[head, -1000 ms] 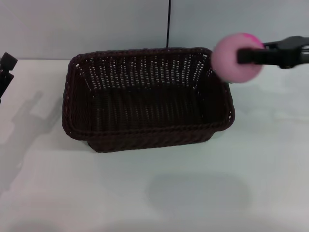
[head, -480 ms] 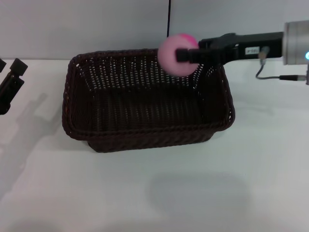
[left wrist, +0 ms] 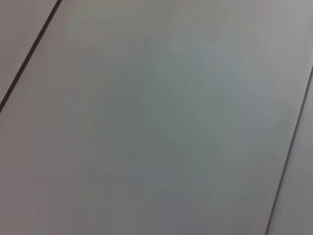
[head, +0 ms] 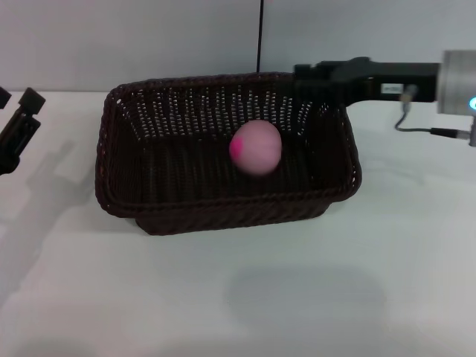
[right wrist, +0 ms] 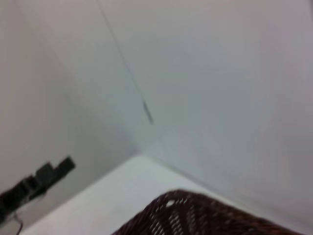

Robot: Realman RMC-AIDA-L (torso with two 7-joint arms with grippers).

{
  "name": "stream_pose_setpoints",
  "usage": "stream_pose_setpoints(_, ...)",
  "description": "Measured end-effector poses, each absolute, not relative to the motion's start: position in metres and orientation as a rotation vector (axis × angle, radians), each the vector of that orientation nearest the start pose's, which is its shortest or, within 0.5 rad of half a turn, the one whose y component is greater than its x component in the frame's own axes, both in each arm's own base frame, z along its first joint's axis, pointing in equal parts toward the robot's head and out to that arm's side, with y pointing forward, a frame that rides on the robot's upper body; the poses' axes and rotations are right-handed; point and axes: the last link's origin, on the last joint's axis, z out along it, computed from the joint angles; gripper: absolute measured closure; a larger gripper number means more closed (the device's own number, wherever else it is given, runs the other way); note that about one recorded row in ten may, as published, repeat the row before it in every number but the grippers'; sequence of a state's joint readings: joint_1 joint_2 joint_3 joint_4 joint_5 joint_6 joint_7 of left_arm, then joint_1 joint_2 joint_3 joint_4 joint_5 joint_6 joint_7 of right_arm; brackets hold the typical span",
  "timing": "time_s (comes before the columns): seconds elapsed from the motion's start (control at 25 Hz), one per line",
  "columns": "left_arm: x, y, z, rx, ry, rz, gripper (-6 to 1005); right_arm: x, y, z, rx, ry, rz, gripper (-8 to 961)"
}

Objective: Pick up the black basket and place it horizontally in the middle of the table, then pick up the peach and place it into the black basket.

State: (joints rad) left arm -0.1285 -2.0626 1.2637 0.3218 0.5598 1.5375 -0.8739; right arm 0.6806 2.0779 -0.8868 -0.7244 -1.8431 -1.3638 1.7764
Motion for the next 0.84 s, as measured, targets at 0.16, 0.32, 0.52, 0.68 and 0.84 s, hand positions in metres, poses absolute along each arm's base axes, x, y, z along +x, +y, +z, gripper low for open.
stream_pose_setpoints(0.16,-0.332,0.245,0.024,-1.751,-0.647,-1.214,248,0.211,0.374,0.017,-2.503,0.783,1.006,331)
stream_pose_setpoints(0.32,-0.332,0.245,0.025,-1.752,-0.585,-1.176,248,0.252,0.342,0.030,-2.238,0.663,1.207,331)
stream_pose_setpoints(0.52,-0.334,0.244,0.028,-1.734,-0.539,-1.139,250,0.309,0.307,0.027,-1.761,0.685,1.263,331)
stream_pose_setpoints(0.68,-0.333,0.249,0.024,-1.728,-0.470,-1.080,251,0.330,0.286,0.013,-1.516,0.677,1.151,331)
stream_pose_setpoints(0.84,-0.341,0.256,0.024,-1.648,-0.460,-1.004,251,0.332,0.283,0.005,-1.494,0.684,1.108,331)
